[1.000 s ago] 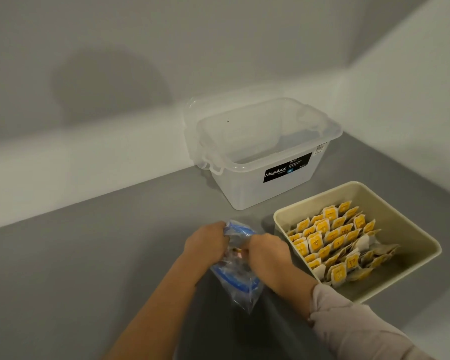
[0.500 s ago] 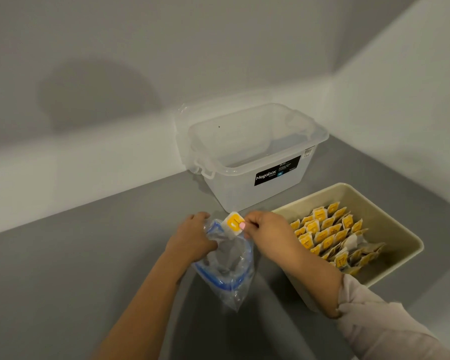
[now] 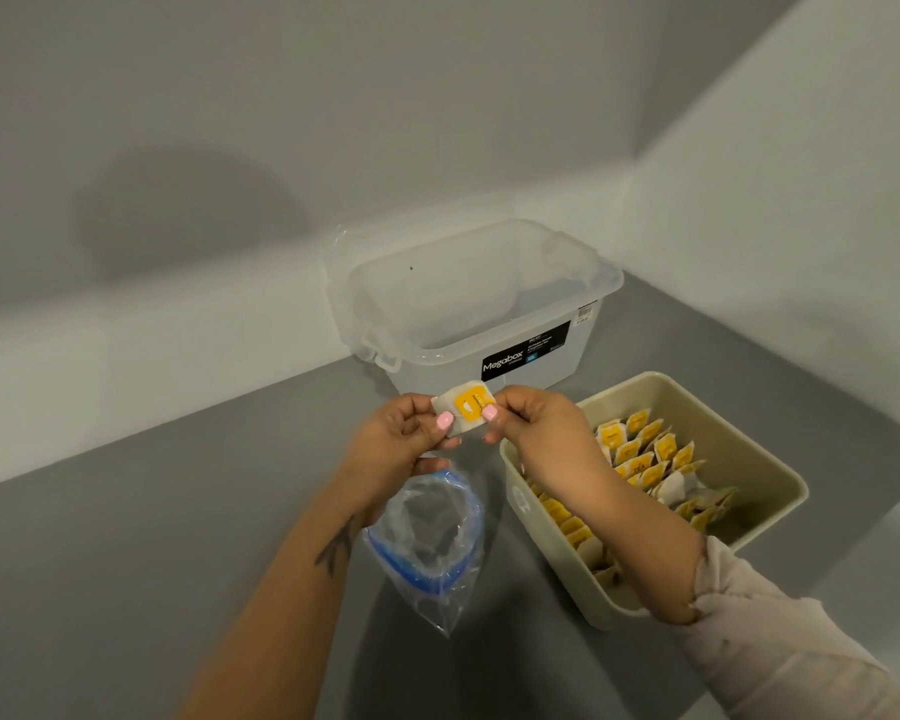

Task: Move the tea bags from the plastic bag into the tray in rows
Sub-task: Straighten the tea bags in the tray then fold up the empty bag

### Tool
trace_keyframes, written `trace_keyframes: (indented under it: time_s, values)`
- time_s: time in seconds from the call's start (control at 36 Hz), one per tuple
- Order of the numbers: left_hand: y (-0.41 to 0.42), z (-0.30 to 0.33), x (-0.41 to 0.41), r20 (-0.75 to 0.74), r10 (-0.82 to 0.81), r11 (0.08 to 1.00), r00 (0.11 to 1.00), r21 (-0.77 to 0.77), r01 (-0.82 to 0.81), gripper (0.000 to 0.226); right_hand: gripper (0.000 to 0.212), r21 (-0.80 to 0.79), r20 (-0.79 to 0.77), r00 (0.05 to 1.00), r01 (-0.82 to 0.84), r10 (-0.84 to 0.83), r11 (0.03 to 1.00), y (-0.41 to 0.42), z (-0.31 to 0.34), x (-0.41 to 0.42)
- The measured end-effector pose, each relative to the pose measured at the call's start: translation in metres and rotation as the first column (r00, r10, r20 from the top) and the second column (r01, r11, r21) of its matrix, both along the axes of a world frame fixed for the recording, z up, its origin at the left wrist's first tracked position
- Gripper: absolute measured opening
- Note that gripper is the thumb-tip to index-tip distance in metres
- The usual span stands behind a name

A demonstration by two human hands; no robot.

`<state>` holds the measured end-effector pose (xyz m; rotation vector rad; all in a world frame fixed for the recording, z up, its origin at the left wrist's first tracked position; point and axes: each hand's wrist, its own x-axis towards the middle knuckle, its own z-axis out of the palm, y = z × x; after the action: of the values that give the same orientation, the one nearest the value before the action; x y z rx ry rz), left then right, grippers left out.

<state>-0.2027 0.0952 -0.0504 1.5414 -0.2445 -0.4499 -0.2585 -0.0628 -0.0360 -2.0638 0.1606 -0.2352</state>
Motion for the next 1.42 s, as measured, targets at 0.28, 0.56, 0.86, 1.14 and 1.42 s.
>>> trace_keyframes:
  time_s: [0.28,0.56,0.86,1.14,1.42]
  values:
    - [-0.052,0.007,-0.014,0.129,-0.004,0.998,0.992,0.063,-0.004,0.004,0.007,0.206,0.013,0.999,0.043,-0.046,0.978,-0.053,0.008,-0.018]
    - [-0.111,0.003,-0.04,0.231,-0.043,0.977,0.972,0.214,-0.008,0.013,0.005,0.058,0.034,0.999,0.022,-0.024,0.998,-0.126,0.03,-0.037]
    - [-0.154,-0.013,-0.061,0.286,-0.01,0.958,0.958,0.278,-0.073,0.015,0.011,-0.319,-0.114,0.985,-0.16,0.13,0.934,-0.177,0.026,-0.06]
    - [-0.175,-0.016,-0.071,0.335,-0.046,0.932,0.941,0.355,-0.08,0.019,0.012,-0.164,-0.081,0.991,-0.121,0.109,0.979,-0.2,0.011,-0.062]
    - [-0.149,-0.014,-0.064,0.248,-0.234,0.87,0.94,0.485,0.089,0.036,0.012,-0.335,-0.169,0.946,-0.32,0.278,0.886,-0.193,0.013,-0.07]
